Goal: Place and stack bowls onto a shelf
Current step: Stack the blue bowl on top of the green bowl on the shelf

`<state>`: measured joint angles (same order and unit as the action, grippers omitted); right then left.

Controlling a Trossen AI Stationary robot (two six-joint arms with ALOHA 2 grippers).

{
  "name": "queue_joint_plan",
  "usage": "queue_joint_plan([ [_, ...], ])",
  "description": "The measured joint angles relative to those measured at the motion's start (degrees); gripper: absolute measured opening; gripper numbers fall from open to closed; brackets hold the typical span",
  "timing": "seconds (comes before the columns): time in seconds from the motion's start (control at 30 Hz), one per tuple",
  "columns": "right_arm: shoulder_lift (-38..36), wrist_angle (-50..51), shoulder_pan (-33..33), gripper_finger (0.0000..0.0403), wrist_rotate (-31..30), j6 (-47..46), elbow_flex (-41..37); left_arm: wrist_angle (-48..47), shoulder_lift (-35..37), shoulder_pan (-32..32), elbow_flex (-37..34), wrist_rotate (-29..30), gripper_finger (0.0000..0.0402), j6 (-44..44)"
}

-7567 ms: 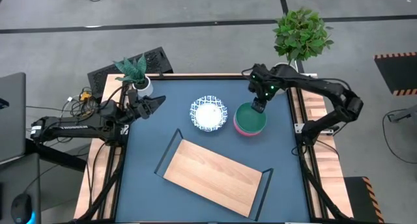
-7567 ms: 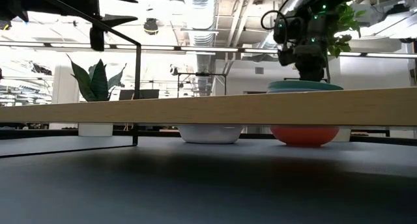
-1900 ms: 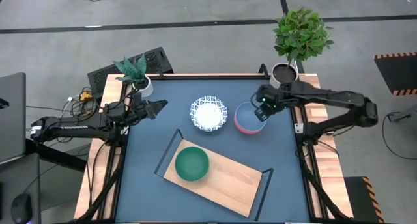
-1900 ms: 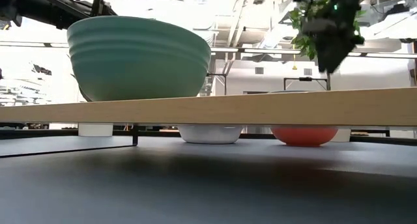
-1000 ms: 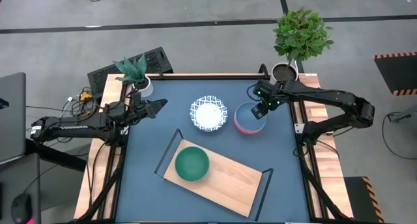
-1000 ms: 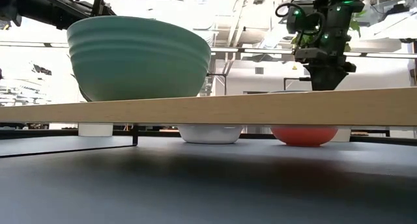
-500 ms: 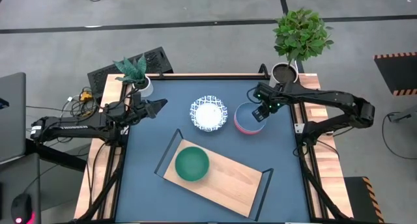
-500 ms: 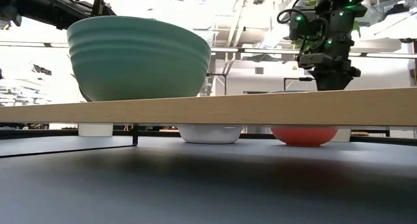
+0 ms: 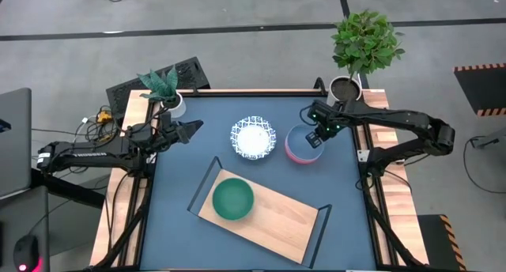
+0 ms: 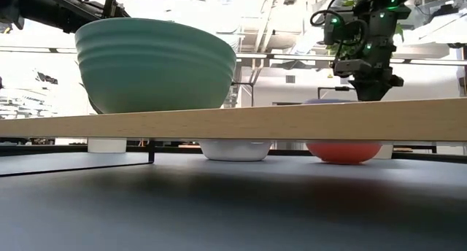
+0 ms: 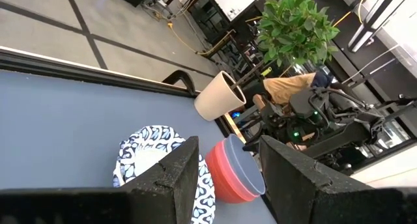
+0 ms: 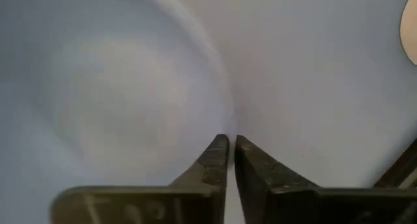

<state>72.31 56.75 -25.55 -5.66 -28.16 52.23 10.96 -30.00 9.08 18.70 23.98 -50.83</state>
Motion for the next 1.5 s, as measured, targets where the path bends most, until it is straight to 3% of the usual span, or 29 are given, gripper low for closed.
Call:
queue_joint_plan([
  [0.1,0.0,0.0,0.0,0.0022,1.0,0.1,0.1,0.0,0.0,0.0,0.0,0.0,0.0147,0.0],
  [0.4,0.0,1.3,-0.5,0.0022,5.9,0.2,1.4,0.0,0.0,0.0,0.0,0.0,0.0147,0.0],
  [0.87,0.0,8.2,-0.5,0.0022,5.9,2.0,10.7,0.0,0.0,0.0,0.0,0.0,0.0147,0.0],
  [1.07,0.0,8.2,-0.3,0.0022,8.9,2.9,14.0,0.0,0.0,0.0,0.0,0.0,0.0147,-0.5],
  [1.5,0.1,7.5,3.9,0.0022,9.2,0.4,24.8,0.0,0.0,0.0,0.0,0.4,0.0147,-0.5],
])
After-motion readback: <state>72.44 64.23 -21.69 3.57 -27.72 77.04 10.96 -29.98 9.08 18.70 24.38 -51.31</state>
